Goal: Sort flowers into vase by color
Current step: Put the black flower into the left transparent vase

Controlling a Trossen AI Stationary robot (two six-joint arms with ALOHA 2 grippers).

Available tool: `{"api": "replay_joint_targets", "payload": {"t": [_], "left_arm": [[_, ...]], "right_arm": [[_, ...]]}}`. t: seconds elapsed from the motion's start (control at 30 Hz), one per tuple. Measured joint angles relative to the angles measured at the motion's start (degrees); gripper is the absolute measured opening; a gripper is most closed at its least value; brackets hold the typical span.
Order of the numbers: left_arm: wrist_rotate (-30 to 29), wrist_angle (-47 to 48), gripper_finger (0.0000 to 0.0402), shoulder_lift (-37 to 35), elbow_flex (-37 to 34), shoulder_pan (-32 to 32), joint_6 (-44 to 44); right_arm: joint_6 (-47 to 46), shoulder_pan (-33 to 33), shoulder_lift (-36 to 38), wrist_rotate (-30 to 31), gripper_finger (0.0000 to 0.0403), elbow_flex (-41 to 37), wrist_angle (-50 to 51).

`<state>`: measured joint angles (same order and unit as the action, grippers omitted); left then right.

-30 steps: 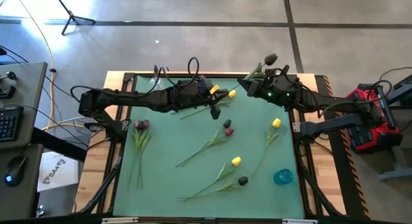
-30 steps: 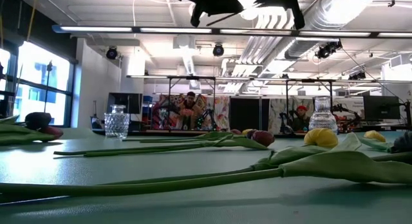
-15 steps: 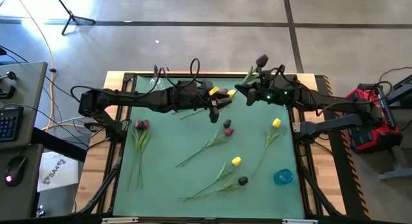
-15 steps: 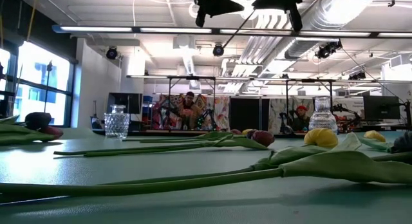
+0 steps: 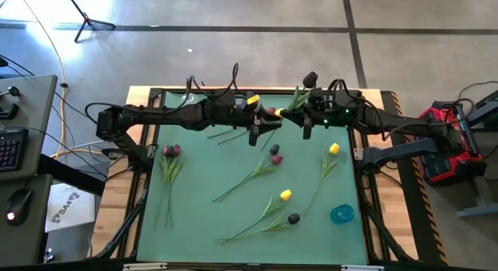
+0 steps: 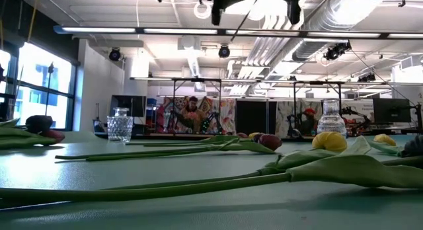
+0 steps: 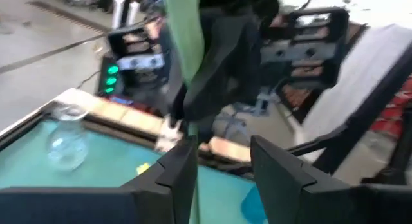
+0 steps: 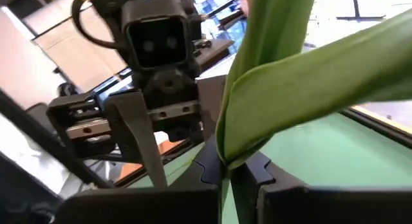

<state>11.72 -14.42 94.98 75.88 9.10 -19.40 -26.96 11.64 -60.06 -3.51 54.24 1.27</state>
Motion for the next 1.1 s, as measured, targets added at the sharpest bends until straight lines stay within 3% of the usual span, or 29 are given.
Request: {"api": "replay_joint_targets", "payload": {"t": [0.13,0.4,0.8,1.1], "left_arm": [[3.4,-2.3,0.0108,1.9,0.0,0.1,-3.5],[4.3,-4.9,0.0079,3.0,-0.1,0.3,-4.5],[5.0,-6.8,0.0072,3.0,0.0,0.3,-1.8],[3.1,-5.8,0.0005,3.0,0.0,1.6,1.1]], "right_arm": [[0.5,-0.8,-0.4,-1.3,0.0,0.0,-1.1],[1.5,-2.3,-0.4,-1.0,0.0,0.0,-1.5],[1.6,-2.3,-0.4,-1.3,0.0,0.0,-2.9],[1.5,-2.2,-0.4,-0.2,0.0008,0.0,-1.7]]}}
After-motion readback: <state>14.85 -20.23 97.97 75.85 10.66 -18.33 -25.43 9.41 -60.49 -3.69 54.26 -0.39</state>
